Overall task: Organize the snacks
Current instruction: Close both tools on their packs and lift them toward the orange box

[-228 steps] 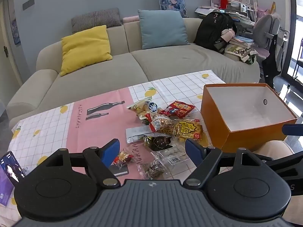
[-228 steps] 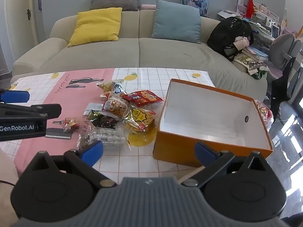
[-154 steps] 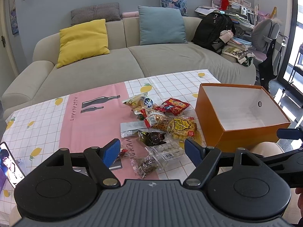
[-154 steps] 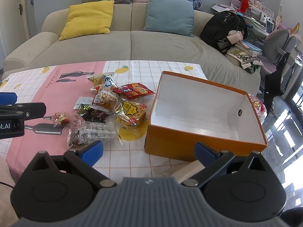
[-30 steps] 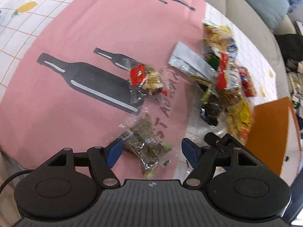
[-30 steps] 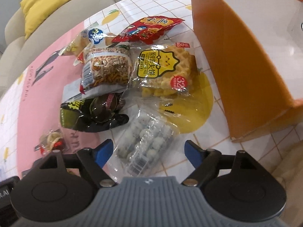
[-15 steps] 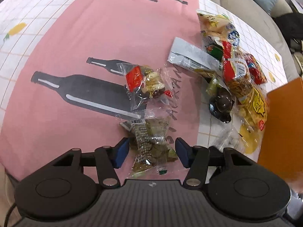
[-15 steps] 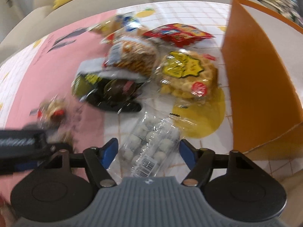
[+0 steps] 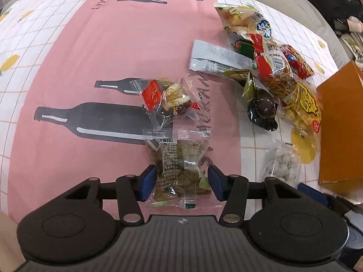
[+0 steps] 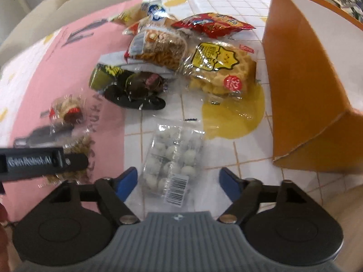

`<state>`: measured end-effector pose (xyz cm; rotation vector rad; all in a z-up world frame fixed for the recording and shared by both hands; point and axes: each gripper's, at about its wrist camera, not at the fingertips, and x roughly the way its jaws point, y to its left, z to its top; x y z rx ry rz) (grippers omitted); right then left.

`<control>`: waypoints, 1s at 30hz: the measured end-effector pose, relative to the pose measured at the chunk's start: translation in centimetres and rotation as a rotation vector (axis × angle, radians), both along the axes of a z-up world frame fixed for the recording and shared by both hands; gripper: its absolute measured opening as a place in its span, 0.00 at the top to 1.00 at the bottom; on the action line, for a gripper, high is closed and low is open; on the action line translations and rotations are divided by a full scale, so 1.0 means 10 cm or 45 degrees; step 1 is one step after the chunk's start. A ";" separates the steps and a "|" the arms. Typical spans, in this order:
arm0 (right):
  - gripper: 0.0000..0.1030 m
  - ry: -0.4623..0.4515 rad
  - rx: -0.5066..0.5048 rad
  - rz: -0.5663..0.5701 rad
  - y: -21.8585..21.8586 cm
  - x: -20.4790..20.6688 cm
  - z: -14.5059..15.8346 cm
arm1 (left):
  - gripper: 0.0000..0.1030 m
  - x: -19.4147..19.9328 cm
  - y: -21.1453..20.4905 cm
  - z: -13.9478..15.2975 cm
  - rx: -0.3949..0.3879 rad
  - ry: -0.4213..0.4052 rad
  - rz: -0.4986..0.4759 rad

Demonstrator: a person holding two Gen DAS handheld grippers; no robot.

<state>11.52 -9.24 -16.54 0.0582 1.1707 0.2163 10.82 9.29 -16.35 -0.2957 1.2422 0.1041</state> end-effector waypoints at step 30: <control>0.50 -0.217 0.243 -0.007 -0.33 -0.18 0.76 | 0.54 -0.24 -0.22 0.66 0.017 -0.216 -0.115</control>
